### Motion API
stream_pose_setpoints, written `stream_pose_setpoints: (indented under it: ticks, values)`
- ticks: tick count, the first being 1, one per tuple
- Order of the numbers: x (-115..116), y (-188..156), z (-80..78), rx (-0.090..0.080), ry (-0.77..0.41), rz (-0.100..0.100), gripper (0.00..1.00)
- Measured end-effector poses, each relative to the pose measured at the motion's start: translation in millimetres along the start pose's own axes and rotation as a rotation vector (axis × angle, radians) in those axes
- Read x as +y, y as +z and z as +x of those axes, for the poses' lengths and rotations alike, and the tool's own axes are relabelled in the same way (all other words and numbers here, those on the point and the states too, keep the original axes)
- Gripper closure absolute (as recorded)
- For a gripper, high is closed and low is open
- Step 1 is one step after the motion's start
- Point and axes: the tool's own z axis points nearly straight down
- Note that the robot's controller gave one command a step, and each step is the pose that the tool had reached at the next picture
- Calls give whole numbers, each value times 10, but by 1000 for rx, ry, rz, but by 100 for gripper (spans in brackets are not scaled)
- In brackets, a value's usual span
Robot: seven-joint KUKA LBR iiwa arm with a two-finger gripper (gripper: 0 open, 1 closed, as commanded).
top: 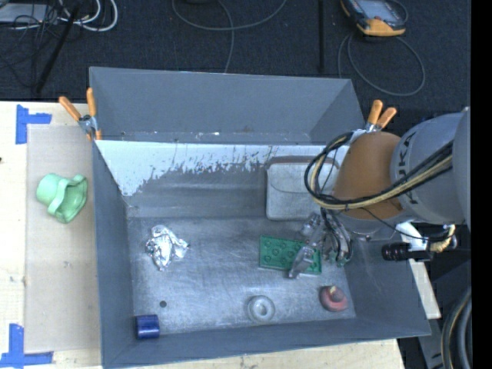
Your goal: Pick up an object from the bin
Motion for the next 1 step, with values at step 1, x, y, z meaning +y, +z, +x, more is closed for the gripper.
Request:
stream_pose_setpoints:
  ticks: [1]
  values:
    - [4,-655,-20,-1,-6,-1,100]
